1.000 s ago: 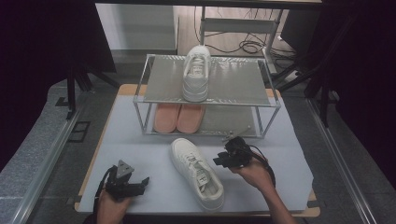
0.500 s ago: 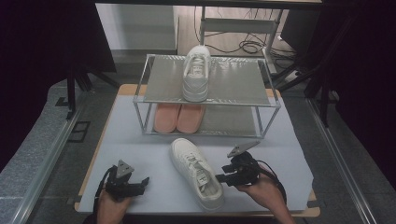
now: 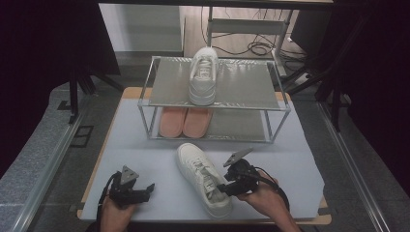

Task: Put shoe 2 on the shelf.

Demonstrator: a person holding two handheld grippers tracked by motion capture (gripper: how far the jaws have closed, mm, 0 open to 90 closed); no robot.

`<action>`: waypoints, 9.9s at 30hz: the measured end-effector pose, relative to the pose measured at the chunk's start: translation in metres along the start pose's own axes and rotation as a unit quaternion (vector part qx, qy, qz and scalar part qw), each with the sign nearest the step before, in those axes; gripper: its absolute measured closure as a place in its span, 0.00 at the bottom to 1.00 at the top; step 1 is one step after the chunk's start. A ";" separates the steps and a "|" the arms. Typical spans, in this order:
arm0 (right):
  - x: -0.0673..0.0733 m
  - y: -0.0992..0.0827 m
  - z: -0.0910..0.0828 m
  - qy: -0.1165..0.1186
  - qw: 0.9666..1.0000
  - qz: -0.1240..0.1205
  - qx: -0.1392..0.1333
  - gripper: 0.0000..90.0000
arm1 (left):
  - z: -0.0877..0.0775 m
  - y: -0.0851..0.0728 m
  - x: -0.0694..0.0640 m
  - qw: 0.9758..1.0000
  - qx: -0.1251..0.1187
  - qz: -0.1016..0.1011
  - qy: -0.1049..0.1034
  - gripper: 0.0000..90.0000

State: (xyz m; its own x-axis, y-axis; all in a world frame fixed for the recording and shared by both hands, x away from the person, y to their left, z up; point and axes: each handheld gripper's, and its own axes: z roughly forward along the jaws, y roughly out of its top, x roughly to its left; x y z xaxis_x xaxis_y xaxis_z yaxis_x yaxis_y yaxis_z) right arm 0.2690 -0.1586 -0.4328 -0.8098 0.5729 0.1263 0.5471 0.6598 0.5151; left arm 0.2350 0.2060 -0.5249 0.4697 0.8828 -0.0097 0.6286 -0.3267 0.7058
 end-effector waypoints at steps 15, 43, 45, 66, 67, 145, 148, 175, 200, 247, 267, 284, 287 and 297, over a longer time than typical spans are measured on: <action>-0.011 0.002 0.003 -0.012 0.998 0.058 -0.003 0.89 | 0.000 0.000 0.001 1.000 0.002 0.004 0.000 0.16; -0.055 -0.006 -0.045 0.140 0.970 0.181 -0.081 0.92 | 0.000 0.000 0.000 1.000 0.001 0.003 0.000 0.16; -0.058 -0.006 -0.053 0.141 0.968 0.186 -0.090 0.92 | 0.000 0.000 0.000 1.000 0.001 0.002 0.000 0.16; -0.087 -0.016 -0.137 0.144 0.944 0.237 -0.177 0.92 | 0.000 0.000 0.001 1.000 0.002 0.003 -0.001 0.16; -0.088 -0.017 -0.139 0.143 0.944 0.237 -0.181 0.92 | 0.000 0.000 0.001 1.000 0.003 0.002 -0.001 0.16; -0.165 0.056 -0.172 -0.041 0.878 0.351 -0.321 0.62 | 0.000 0.000 0.001 1.000 0.002 0.005 0.000 0.16; -0.159 0.044 -0.178 -0.052 0.881 0.341 -0.324 0.64 | 0.000 0.000 0.000 1.000 0.001 0.004 0.000 0.16; -0.112 0.004 -0.137 -0.106 0.922 0.231 -0.293 1.00 | 0.000 0.000 0.000 1.000 -0.001 0.005 0.001 0.16; -0.114 0.046 -0.101 -0.100 0.914 0.245 -0.306 1.00 | 0.000 0.000 0.000 1.000 -0.002 0.006 0.002 0.17; -0.108 0.075 -0.071 -0.077 0.913 0.242 -0.318 1.00 | -0.001 0.000 0.000 1.000 0.000 0.007 0.002 0.17; -0.124 0.073 -0.072 -0.077 0.911 0.252 -0.318 1.00 | -0.001 0.000 0.000 1.000 0.000 0.007 0.001 0.17; -0.099 0.044 -0.087 -0.097 0.940 0.149 -0.293 0.50 | 0.000 0.000 -0.001 1.000 -0.002 0.007 0.003 0.17; -0.097 0.039 -0.087 -0.108 0.943 0.131 -0.285 0.45 | 0.000 0.000 -0.001 1.000 -0.003 0.007 0.003 0.17; -0.092 0.006 -0.085 -0.131 0.952 0.095 -0.258 0.24 | -0.001 0.000 0.000 1.000 -0.001 0.008 0.002 0.17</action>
State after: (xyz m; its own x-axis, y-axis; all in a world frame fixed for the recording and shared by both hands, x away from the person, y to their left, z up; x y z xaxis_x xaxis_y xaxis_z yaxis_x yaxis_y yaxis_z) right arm 0.3293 -0.2487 -0.3695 -0.5891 0.8044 0.0767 0.4455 0.2441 0.8613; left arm 0.2344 0.2059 -0.5246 0.4767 0.8791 0.0048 0.6194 -0.3398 0.7077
